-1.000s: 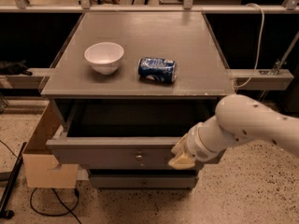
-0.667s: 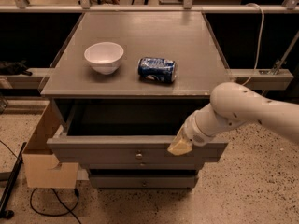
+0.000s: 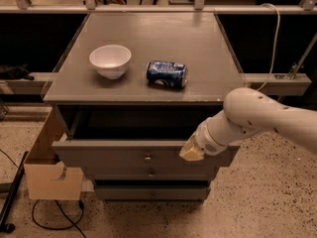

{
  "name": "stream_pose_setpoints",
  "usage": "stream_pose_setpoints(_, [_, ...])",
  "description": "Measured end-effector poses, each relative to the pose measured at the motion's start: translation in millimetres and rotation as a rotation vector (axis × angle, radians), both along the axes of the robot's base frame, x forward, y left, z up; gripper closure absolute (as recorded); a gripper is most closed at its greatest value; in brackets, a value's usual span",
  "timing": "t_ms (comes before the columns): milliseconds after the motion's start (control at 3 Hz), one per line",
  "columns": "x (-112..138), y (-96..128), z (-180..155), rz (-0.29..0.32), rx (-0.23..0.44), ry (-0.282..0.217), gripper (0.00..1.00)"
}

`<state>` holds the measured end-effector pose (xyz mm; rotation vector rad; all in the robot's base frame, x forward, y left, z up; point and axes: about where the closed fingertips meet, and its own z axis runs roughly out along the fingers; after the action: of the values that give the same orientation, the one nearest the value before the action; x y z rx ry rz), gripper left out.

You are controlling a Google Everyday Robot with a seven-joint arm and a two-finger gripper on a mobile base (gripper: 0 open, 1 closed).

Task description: Close top drawer

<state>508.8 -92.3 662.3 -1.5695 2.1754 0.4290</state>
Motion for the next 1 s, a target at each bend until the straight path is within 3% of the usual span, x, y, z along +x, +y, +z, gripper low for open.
stream_pose_setpoints(1000, [0.0,0.1,0.0,0.000,0.000,0.000,0.07])
